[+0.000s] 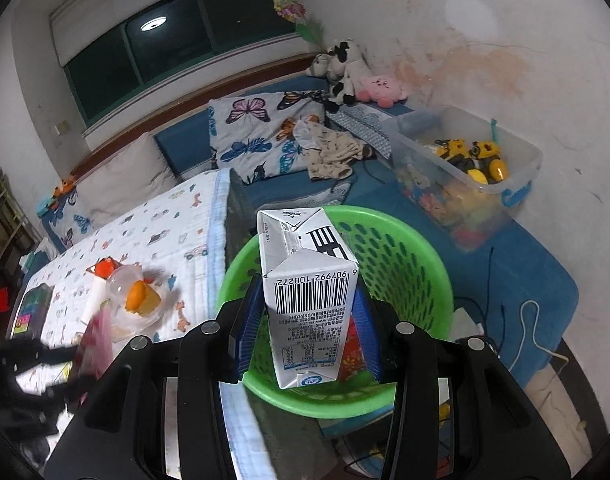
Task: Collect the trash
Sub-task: 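Drop the milk carton into the green basket with the right tool while the left tool grasps the pink wrapper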
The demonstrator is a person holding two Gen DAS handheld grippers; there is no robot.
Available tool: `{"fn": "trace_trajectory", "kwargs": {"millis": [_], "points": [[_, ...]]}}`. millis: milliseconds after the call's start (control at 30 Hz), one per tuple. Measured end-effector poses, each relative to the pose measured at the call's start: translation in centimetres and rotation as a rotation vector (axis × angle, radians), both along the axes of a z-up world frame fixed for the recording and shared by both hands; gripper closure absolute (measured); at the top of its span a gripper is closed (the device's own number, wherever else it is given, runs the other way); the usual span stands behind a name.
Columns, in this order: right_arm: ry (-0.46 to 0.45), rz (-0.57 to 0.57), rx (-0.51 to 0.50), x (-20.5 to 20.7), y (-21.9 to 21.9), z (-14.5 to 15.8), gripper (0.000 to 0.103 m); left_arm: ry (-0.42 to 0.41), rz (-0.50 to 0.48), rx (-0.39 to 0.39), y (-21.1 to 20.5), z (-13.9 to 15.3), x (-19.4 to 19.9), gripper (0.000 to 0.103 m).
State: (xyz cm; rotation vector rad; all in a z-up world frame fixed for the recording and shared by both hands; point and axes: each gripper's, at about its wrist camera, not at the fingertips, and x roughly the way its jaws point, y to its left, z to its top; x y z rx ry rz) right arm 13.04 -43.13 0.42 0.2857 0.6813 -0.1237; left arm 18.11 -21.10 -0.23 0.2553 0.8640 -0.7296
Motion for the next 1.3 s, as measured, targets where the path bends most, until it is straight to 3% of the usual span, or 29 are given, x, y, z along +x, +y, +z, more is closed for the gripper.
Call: {"fn": "trace_trajectory", "kwargs": {"millis": [333, 567, 633, 800, 1133, 1300], "points": [[-0.017, -0.051, 0.013, -1.2, -3.4, -0.3, 0.059, 0.037, -0.032, -0.018, -9.8, 0.2, 5.8, 0.063], [-0.015, -0.07, 0.019, -1.0, -4.4, -0.8, 0.059, 0.084, -0.029, -0.004, -13.5, -1.4, 8.3, 0.049], [-0.012, -0.074, 0.023, -0.8, -4.5, -1.0, 0.059, 0.09, -0.027, -0.001, -13.8, -1.9, 8.7, 0.04], [-0.003, -0.075, 0.031, -0.4, -4.8, -1.6, 0.059, 0.119, -0.011, -0.014, -13.5, -2.5, 9.4, 0.031], [0.034, -0.066, 0.036, 1.7, -4.4, -2.9, 0.059, 0.089, 0.027, -0.039, -10.6, -1.8, 9.1, 0.031], [0.085, -0.055, 0.039, 3.9, -3.4, -5.0, 0.059, 0.081, 0.046, -0.055, -8.5, -1.0, 8.3, 0.031]]}}
